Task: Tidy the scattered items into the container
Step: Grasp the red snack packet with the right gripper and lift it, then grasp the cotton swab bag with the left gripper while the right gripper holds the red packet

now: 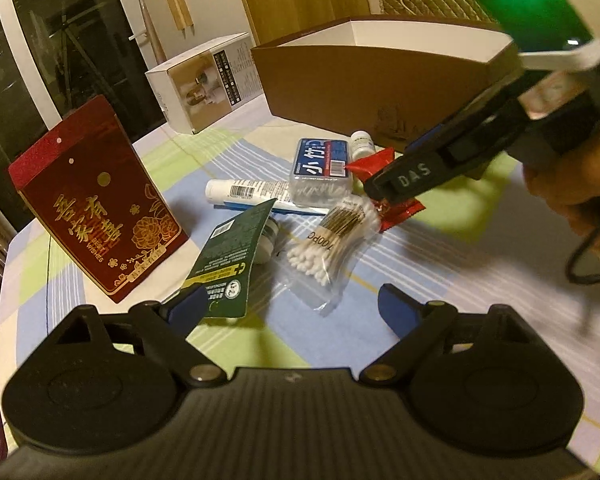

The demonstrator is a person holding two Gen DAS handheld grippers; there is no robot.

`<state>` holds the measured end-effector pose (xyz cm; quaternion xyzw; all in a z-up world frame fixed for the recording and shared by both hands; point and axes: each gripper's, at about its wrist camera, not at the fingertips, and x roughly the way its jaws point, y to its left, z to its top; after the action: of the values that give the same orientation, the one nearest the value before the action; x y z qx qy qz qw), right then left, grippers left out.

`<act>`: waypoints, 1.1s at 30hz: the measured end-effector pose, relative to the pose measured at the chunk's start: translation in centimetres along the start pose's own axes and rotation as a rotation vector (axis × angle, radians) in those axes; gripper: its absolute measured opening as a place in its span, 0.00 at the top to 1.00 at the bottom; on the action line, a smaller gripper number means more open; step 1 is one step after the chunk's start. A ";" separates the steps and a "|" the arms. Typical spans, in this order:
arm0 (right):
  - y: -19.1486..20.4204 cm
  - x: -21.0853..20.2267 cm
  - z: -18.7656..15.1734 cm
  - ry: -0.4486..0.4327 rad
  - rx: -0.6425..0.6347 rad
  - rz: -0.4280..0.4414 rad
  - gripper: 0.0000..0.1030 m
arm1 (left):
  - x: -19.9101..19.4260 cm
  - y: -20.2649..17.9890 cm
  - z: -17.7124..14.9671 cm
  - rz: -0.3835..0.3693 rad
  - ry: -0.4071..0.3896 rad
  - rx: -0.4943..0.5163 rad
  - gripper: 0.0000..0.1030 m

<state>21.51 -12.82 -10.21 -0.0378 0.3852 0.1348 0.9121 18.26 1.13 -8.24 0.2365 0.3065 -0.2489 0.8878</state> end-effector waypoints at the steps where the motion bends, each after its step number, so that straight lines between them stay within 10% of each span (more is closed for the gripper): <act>1: -0.1 0.3 0.0 0.003 0.000 -0.002 0.44 | 0.1 0.0 -0.1 0.002 0.006 0.009 0.13; 7: -0.2 1.4 0.0 0.025 -0.011 0.019 0.71 | 0.6 0.1 -0.4 -0.004 0.017 0.034 0.14; 21: 1.9 0.1 -1.1 0.111 -0.107 0.263 0.72 | 1.4 -0.7 -0.4 -0.023 0.036 0.145 0.16; 33: 0.0 -2.4 -0.8 0.062 -0.095 0.194 0.72 | 3.0 -0.1 0.4 -0.108 0.069 -0.029 0.24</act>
<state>19.35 -13.45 -9.01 -0.0475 0.4082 0.2395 0.8796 20.41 -0.06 -10.02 0.2150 0.3528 -0.2836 0.8654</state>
